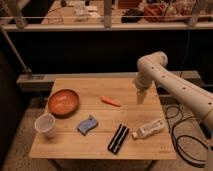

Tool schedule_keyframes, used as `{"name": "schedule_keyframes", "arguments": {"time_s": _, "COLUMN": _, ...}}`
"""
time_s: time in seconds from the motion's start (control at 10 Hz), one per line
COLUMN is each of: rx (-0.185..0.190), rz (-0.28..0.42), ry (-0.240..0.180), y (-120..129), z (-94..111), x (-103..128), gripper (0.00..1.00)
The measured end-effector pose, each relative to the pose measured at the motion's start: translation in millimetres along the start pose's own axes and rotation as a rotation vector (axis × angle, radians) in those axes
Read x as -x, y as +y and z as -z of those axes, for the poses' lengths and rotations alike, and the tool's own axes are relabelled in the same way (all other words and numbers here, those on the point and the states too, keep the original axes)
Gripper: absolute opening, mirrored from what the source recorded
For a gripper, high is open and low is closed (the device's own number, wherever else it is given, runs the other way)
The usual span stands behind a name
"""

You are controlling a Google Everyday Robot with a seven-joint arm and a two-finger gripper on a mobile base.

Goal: Move the arm in a circular motion

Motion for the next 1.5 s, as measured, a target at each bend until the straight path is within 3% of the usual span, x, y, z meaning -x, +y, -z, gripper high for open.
{"name": "schedule_keyframes", "arguments": {"time_s": 0.3, "rx": 0.023, "rz": -0.042, "ry": 0.025, "y": 56.1, "z": 9.6, "x": -8.6, "gripper": 0.80}}
{"name": "schedule_keyframes", "arguments": {"time_s": 0.6, "rx": 0.038, "rz": 0.011, "ry": 0.020, "y": 82.2, "z": 20.2, "x": 17.3, "gripper": 0.80}}
{"name": "schedule_keyframes", "arguments": {"time_s": 0.9, "rx": 0.064, "rz": 0.131, "ry": -0.023, "y": 96.6, "z": 21.7, "x": 82.2, "gripper": 0.80}}
{"name": "schedule_keyframes", "arguments": {"time_s": 1.5, "rx": 0.110, "rz": 0.410, "ry": -0.122, "y": 108.4, "z": 35.8, "x": 235.0, "gripper": 0.80}}
